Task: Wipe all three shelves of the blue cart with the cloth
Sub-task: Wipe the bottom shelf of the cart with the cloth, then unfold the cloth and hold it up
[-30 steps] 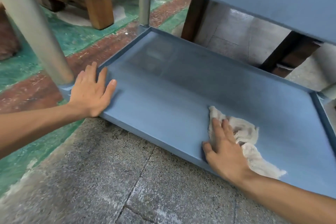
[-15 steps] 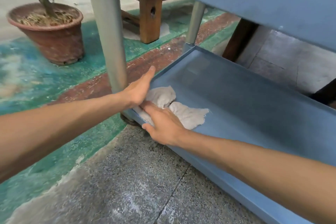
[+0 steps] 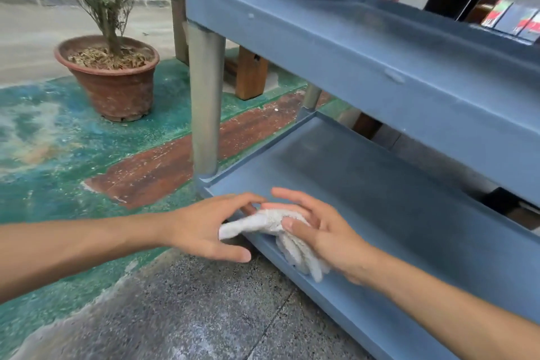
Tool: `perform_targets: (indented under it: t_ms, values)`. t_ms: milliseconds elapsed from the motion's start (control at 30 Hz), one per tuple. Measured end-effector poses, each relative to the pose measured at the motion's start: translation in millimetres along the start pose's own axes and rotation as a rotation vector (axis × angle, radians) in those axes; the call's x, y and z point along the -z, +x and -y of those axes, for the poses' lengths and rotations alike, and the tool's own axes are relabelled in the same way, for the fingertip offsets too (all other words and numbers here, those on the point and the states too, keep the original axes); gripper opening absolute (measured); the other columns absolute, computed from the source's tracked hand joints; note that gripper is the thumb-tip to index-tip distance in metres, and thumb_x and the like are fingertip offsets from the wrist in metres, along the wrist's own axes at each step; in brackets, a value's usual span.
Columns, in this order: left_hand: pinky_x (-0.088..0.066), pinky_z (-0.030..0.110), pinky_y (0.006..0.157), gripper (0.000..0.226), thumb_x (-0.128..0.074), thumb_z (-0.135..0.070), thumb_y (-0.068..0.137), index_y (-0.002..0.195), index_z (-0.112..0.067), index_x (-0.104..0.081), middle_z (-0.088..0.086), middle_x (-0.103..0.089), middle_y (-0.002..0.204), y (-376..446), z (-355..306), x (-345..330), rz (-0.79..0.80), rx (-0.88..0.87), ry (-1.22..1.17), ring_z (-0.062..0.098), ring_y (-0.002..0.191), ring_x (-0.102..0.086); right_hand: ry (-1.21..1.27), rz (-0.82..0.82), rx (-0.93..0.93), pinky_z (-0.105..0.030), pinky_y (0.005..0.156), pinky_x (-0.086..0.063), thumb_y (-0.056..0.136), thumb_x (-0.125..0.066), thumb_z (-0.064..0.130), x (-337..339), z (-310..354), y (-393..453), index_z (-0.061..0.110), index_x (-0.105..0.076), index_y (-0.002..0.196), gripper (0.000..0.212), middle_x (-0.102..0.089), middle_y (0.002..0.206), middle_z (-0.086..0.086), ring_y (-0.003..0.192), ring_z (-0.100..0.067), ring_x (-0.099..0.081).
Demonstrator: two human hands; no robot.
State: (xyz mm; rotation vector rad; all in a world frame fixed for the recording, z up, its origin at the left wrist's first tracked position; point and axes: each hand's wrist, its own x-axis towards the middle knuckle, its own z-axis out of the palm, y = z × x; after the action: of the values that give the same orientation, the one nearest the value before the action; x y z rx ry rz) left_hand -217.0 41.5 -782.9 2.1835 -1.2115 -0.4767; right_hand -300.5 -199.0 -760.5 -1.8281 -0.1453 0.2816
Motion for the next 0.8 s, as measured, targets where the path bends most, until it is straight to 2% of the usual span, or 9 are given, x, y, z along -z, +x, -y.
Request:
perform_targets:
  t_ms: [67, 167, 267, 367, 433, 500, 567, 667, 800]
  values:
    - [-0.047, 0.036, 0.1, 0.072, -0.077, -0.057, 0.079, 0.138, -0.03, -0.047, -0.015, -0.058, 0.13, -7, -12, -6, -0.125, 0.023, -0.095, 0.004, 0.119, -0.057, 0.262, -0.065, -0.023, -0.039, 0.103, -0.054, 0.103, -0.054, 0.003, -2, 16, -6, 0.021, -0.055, 0.141, 0.042, -0.07, 0.132, -0.002, 0.12, -0.025, -0.068]
    - [-0.054, 0.028, 0.087, 0.017, -0.068, -0.036, 0.095, 0.11, -0.032, -0.072, -0.015, -0.074, 0.104, -15, -42, 1, -0.32, 0.069, -0.355, 0.002, 0.097, -0.068, 0.451, -0.136, -0.102, -0.04, 0.092, -0.059, 0.102, -0.05, 0.0, -7, 32, -4, 0.022, -0.061, 0.136, 0.042, -0.073, 0.124, -0.011, 0.105, -0.03, -0.073]
    - [-0.039, 0.01, 0.059, 0.052, -0.057, -0.012, 0.101, 0.056, -0.036, -0.066, -0.023, -0.059, 0.056, -28, -58, 24, -0.42, 0.177, -0.564, -0.008, 0.055, -0.054, 0.383, -0.094, -0.156, -0.033, 0.082, -0.059, 0.103, -0.053, 0.006, -20, 55, -6, 0.02, -0.065, 0.13, 0.033, -0.074, 0.117, -0.017, 0.094, -0.023, -0.072]
    - [-0.034, 0.023, 0.057, 0.031, -0.059, -0.023, 0.099, 0.068, -0.019, -0.063, -0.005, -0.056, 0.06, -55, -76, 57, -0.368, 0.247, -0.537, 0.002, 0.058, -0.045, 0.091, 0.083, -0.104, -0.03, 0.093, -0.056, 0.095, -0.071, 0.022, -34, 88, -11, 0.02, -0.063, 0.13, 0.036, -0.074, 0.119, -0.004, 0.108, -0.018, -0.07]
    - [-0.034, 0.018, 0.053, 0.018, -0.058, -0.018, 0.099, 0.086, -0.015, -0.07, -0.008, -0.063, 0.065, -72, -94, 76, -0.268, 0.269, -0.461, -0.002, 0.055, -0.045, 0.002, 0.119, -0.082, -0.031, 0.094, -0.055, 0.09, -0.075, 0.027, -53, 113, -16, 0.022, -0.063, 0.129, 0.042, -0.073, 0.119, 0.001, 0.11, -0.015, -0.069]
    - [-0.032, 0.011, 0.052, 0.022, -0.057, -0.01, 0.1, 0.084, -0.021, -0.068, -0.02, -0.061, 0.061, -92, -118, 109, -0.24, 0.285, -0.378, -0.005, 0.052, -0.047, 0.002, 0.086, -0.04, -0.03, 0.093, -0.054, 0.094, -0.074, 0.023, -70, 153, -11, 0.023, -0.065, 0.127, 0.035, -0.073, 0.119, 0.004, 0.109, -0.012, -0.069]
    - [-0.032, 0.016, 0.053, 0.022, -0.057, -0.016, 0.1, 0.08, -0.015, -0.066, -0.013, -0.055, 0.058, -110, -141, 147, -0.235, 0.34, -0.319, -0.002, 0.052, -0.047, 0.019, 0.043, -0.009, -0.025, 0.09, -0.053, 0.098, -0.068, 0.014, -82, 195, -10, 0.016, -0.068, 0.124, 0.025, -0.075, 0.117, -0.001, 0.107, -0.013, -0.07]
    - [-0.027, 0.016, 0.048, 0.039, -0.061, -0.033, 0.099, 0.075, -0.002, -0.06, -0.008, -0.043, 0.056, -150, -174, 228, -0.233, 0.446, -0.281, 0.005, 0.049, -0.041, 0.075, 0.028, 0.007, -0.03, 0.08, -0.048, 0.104, -0.059, 0.03, -93, 288, -4, 0.01, -0.073, 0.114, 0.026, -0.072, 0.107, -0.024, 0.092, -0.017, -0.064]
    - [-0.046, 0.033, 0.056, 0.035, -0.075, -0.044, 0.087, 0.085, -0.01, -0.066, -0.001, -0.063, 0.07, -198, -225, 330, -0.21, 0.41, -0.319, 0.013, 0.06, -0.057, 0.185, 0.003, -0.007, -0.036, 0.077, -0.05, 0.104, -0.058, 0.037, -105, 399, -1, 0.007, -0.072, 0.107, 0.034, -0.075, 0.096, -0.017, 0.086, -0.019, -0.065]
